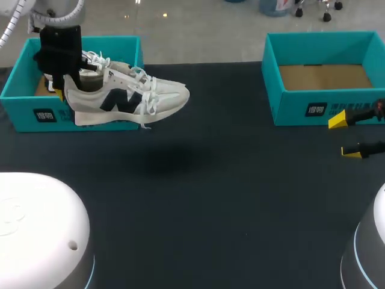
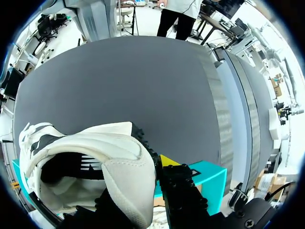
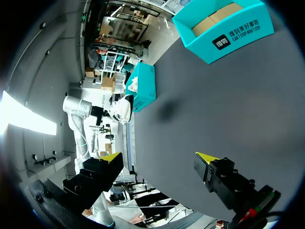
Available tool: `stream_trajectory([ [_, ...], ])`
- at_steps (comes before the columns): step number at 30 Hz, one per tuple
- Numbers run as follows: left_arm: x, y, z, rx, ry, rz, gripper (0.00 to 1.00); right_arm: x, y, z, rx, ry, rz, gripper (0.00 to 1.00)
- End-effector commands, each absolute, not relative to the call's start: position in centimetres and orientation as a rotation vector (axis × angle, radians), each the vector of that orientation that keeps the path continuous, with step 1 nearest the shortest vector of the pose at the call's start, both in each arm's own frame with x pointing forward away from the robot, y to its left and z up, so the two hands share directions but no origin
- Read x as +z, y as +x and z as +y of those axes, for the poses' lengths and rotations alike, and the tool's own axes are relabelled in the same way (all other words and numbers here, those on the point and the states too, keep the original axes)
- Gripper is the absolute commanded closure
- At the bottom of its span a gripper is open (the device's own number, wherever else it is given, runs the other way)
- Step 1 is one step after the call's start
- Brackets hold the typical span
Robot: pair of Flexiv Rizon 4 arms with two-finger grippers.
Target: Take the shoe out of the shoebox, open the shoe tongue, remove and reinsert the insole, then place the shoe into the shoebox
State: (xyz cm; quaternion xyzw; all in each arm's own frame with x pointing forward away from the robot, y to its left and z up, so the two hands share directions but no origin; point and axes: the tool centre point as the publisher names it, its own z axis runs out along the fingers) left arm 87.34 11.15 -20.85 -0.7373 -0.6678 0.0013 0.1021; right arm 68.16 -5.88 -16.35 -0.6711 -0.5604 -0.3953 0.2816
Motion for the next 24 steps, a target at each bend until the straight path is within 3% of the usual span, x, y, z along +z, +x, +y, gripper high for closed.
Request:
stream_trajectory([
  [1, -21.0, 84.9, 9.9, -0.060, -2.202, -2.019, 1.00, -16.4, 68.1, -5.8, -1.056, -1.801, -1.501, 0.00],
  [24, -22.1, 78.1, -0.6, 0.030, -2.314, -1.967, 1.00, -16.4, 68.1, -5.8, -1.056, -1.801, -1.501, 0.00],
])
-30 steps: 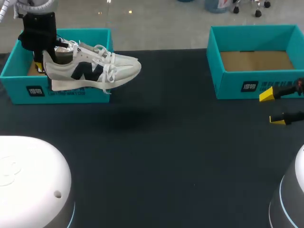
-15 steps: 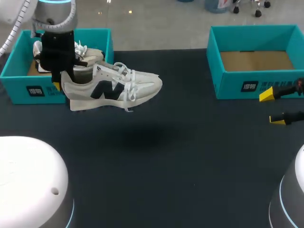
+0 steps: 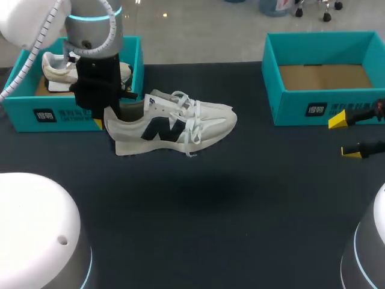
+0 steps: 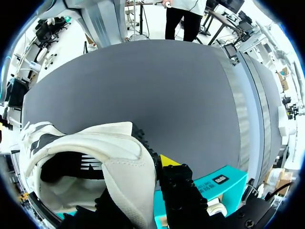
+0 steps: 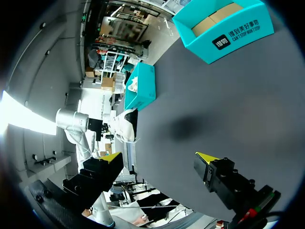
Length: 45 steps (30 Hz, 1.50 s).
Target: Take the shoe out of the shoebox, open the shoe tongue, remove and reinsert the insole, then place the shoe into the shoebox
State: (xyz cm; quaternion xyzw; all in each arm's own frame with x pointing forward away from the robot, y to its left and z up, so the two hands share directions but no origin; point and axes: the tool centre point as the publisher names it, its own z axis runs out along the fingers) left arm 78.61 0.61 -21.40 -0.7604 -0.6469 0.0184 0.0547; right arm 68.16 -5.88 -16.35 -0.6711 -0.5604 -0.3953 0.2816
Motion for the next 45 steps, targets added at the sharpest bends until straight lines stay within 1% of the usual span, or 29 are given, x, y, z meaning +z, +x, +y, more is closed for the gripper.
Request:
stream_trajectory([
  [1, -22.2, 78.0, -0.9, 0.032, -2.315, -1.967, 1.00, -16.4, 68.1, -5.8, -1.056, -1.801, -1.501, 0.00],
  [11, -22.2, 77.3, -2.4, -0.014, -2.320, -1.933, 1.00, -16.4, 68.1, -5.8, -1.056, -1.801, -1.501, 0.00],
  [17, -23.2, 77.7, -3.6, -0.071, -2.314, -1.960, 1.00, -16.4, 68.1, -5.8, -1.056, -1.801, -1.501, 0.00],
  [20, -24.3, 78.1, -4.2, -0.127, -2.327, -1.976, 1.00, -16.4, 68.1, -5.8, -1.056, -1.801, -1.501, 0.00],
  [25, -26.1, 78.6, -5.1, -0.101, -2.328, -1.965, 1.00, -16.4, 68.1, -5.8, -1.056, -1.801, -1.501, 0.00],
  [33, -30.6, 79.3, -5.5, -0.148, -2.265, -1.944, 1.00, -16.4, 68.1, -5.8, -1.056, -1.801, -1.501, 0.00],
  [45, -36.2, 79.9, -6.1, -0.200, -2.347, -1.925, 1.00, -16.4, 68.1, -5.8, -1.056, -1.801, -1.501, 0.00],
])
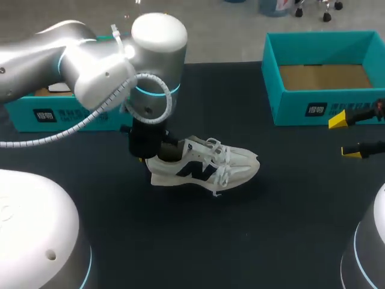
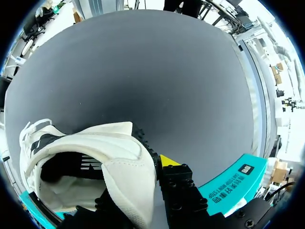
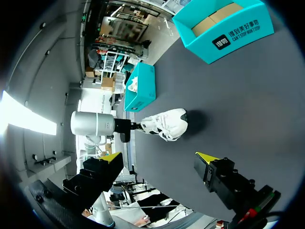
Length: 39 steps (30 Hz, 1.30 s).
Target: Take the shoe out of the shoebox, open the shoe tongue, remove and reinsert the insole, then place the shoe into the shoebox
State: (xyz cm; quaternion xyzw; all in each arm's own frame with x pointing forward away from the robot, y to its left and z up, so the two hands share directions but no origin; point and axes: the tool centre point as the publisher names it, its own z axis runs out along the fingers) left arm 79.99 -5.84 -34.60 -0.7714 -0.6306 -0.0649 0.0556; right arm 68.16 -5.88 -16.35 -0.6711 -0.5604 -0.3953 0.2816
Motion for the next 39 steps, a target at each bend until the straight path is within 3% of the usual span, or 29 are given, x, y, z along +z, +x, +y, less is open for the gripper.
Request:
stream_trajectory([
  [1, -36.4, 79.9, -6.2, -0.209, -2.348, -1.923, 1.00, -16.4, 68.1, -5.8, -1.056, -1.801, -1.501, 0.00],
  [33, -39.5, 79.4, -6.6, -0.219, -2.312, -1.934, 1.00, -16.4, 68.1, -5.8, -1.056, -1.801, -1.501, 0.00],
  [36, -39.5, 79.2, -6.6, -0.220, -2.306, -1.939, 0.68, -16.4, 68.1, -5.8, -1.056, -1.801, -1.501, 0.00],
  [39, -39.6, 79.1, -6.5, -0.212, -2.296, -1.944, 0.52, -16.4, 68.1, -5.8, -1.056, -1.801, -1.501, 0.00],
])
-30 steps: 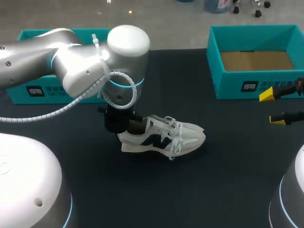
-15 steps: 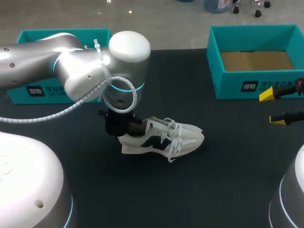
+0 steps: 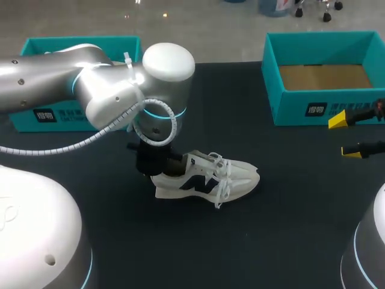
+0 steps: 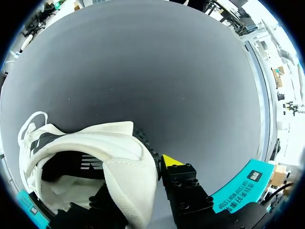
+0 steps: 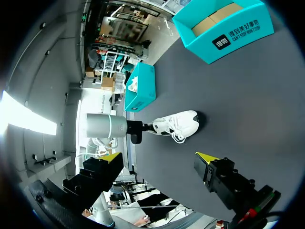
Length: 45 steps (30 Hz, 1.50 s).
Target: Take the shoe out of the shoebox, open the shoe tongue, remove and reinsert the insole, then place the shoe into the shoebox
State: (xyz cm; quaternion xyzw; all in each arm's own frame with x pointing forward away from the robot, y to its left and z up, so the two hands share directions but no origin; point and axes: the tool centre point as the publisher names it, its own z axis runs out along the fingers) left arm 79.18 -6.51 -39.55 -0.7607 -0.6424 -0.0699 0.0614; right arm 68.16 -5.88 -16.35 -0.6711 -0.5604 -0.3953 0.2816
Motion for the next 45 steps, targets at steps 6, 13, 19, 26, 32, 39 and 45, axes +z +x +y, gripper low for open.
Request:
stream_trajectory([
  [6, -38.7, 79.0, -6.8, -0.225, -2.290, -1.952, 0.00, -16.4, 68.1, -5.8, -1.056, -1.801, -1.501, 0.00],
  [13, -36.1, 79.2, -6.9, -0.218, -2.239, -2.063, 0.00, -16.4, 68.1, -5.8, -1.056, -1.801, -1.501, 0.00],
  [19, -34.3, 79.4, -6.1, -0.063, -2.070, -2.321, 0.00, -16.4, 68.1, -5.8, -1.056, -1.801, -1.501, 0.00],
  [26, -33.9, 79.8, -5.8, 0.072, -1.926, -2.481, 0.00, -16.4, 68.1, -5.8, -1.056, -1.801, -1.501, 0.00],
  [32, -33.9, 79.8, -5.8, 0.072, -1.926, -2.481, 0.00, -16.4, 68.1, -5.8, -1.056, -1.801, -1.501, 0.00],
  [39, -33.6, 80.2, -5.3, 0.325, -1.791, -2.506, 0.00, -16.4, 68.1, -5.8, -1.056, -1.801, -1.501, 0.00],
  [45, -32.5, 81.0, -4.2, 0.594, -1.471, -2.610, 0.00, -16.4, 68.1, -5.8, -1.056, -1.801, -1.501, 0.00],
])
